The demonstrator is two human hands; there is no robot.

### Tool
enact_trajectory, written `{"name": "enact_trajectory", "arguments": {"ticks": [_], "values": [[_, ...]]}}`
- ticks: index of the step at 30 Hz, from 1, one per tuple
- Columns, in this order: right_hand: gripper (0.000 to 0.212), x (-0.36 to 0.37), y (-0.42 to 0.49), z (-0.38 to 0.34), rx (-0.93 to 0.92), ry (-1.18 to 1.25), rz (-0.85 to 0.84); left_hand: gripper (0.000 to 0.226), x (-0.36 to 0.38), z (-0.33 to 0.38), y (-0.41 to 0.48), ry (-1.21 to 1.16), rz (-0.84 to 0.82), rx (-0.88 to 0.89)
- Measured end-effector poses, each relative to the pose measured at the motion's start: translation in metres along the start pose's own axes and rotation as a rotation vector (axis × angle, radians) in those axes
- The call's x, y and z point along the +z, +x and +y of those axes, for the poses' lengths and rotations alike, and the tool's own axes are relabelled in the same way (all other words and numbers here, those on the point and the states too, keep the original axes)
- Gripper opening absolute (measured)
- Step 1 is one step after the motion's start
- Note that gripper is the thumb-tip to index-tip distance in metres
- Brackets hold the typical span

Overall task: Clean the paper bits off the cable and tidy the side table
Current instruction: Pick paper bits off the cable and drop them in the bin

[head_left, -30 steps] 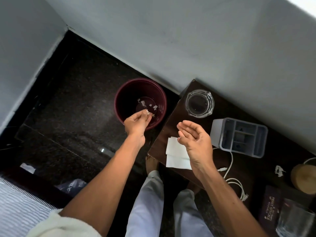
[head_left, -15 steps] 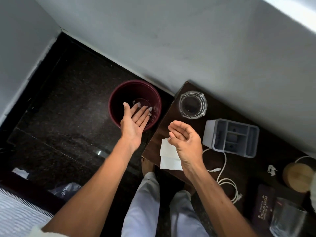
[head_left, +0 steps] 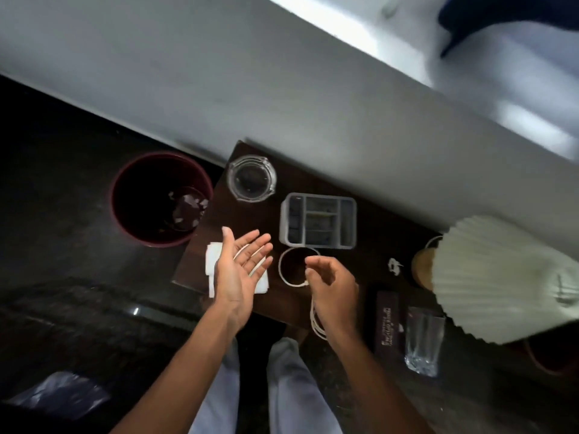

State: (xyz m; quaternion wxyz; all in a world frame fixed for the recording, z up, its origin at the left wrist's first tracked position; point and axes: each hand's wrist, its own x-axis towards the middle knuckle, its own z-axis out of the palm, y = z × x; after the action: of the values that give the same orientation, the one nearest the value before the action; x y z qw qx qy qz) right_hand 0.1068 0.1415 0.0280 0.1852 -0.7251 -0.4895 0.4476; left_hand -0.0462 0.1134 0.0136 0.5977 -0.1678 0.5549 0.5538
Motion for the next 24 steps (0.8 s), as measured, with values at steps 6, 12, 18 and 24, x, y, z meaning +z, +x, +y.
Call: {"name": "enact_trajectory", "arguments": {"ticks": [6,12,18,24], "values": [[0.023,-0.074,0.031,0.031,-0.056,-0.257,0.125,0.059,0.028,-0.051,-0.020,0.150,-0.052,-0.059],[0.038,-0.107,0.067,0.038,-0.052,-0.637,0.103,0.059,0.046,-0.077,-0.030,0.231,-0.086,-0.081],[0.036,-0.105,0.075,0.046,-0.058,-1.019,0.025,0.069,0.052,-0.088,-0.036,0.266,-0.100,-0.061],[0.045,-0.098,0.086,0.062,0.008,-1.081,-0.005,0.058,0.047,-0.096,-0.032,0.282,-0.108,-0.078]]}}
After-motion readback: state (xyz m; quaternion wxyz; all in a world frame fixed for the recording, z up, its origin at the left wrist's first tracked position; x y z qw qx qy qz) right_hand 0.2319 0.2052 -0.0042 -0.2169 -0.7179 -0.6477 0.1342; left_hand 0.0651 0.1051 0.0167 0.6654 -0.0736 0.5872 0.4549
